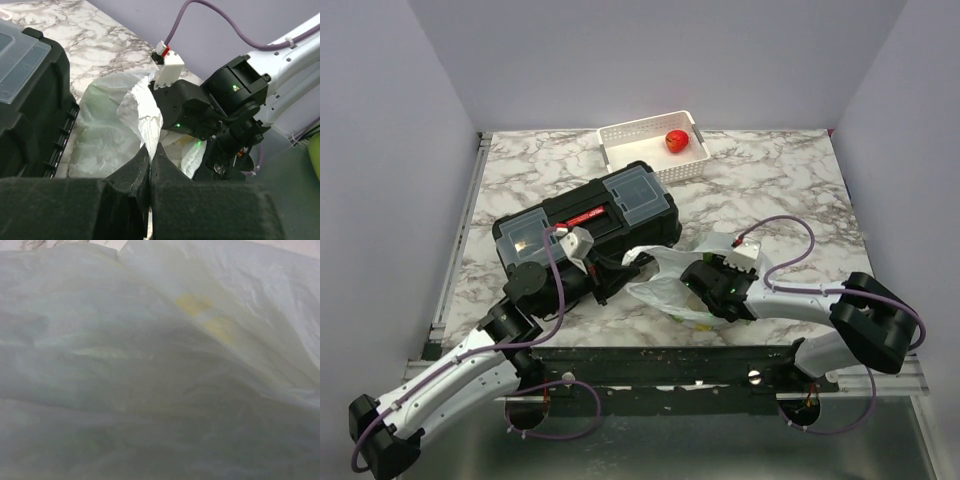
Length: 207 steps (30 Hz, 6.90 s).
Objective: Take the fake fruits out of the plastic bag
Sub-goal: Take out the fake fruit from the plastic bag, then place the fake fruit in the bin, then take out the fake fruit from the plastic bag.
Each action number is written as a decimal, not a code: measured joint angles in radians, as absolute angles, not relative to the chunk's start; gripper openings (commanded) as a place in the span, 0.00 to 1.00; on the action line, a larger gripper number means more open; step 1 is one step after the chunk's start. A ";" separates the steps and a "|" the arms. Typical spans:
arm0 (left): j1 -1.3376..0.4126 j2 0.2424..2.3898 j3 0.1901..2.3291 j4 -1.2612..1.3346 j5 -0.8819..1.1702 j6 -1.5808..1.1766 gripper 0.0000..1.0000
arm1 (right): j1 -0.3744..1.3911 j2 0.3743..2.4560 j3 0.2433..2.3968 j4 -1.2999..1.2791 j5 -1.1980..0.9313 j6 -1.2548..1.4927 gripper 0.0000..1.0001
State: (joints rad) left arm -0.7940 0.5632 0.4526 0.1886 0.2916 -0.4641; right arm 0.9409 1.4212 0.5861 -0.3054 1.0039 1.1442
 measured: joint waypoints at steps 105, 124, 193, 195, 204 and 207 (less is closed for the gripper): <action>-0.794 0.770 0.699 -0.096 0.259 -0.191 0.00 | 0.439 2.454 2.167 -0.147 0.229 0.311 0.99; -0.794 0.821 0.712 -0.093 0.314 -0.212 0.00 | 0.450 1.364 1.220 -0.156 0.011 0.416 0.95; -0.801 0.810 0.773 -0.108 0.475 -0.183 0.00 | 0.553 1.553 0.516 0.574 0.168 0.688 0.60; -0.801 0.810 0.773 -0.107 0.475 -0.182 0.00 | 0.553 1.566 0.515 0.592 0.175 0.693 0.55; -0.805 0.809 0.769 -0.101 0.399 -0.145 0.00 | 0.553 1.549 0.492 0.620 0.166 0.687 0.31; -0.805 0.791 0.729 -0.066 0.336 -0.136 0.00 | 0.553 1.491 0.464 0.614 0.149 0.678 0.26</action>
State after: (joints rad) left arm -0.8055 0.7914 0.7288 -0.0662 0.3359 -0.1356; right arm 0.5526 1.4906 0.4644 0.6136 0.1490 0.6781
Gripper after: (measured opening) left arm 0.003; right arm 0.628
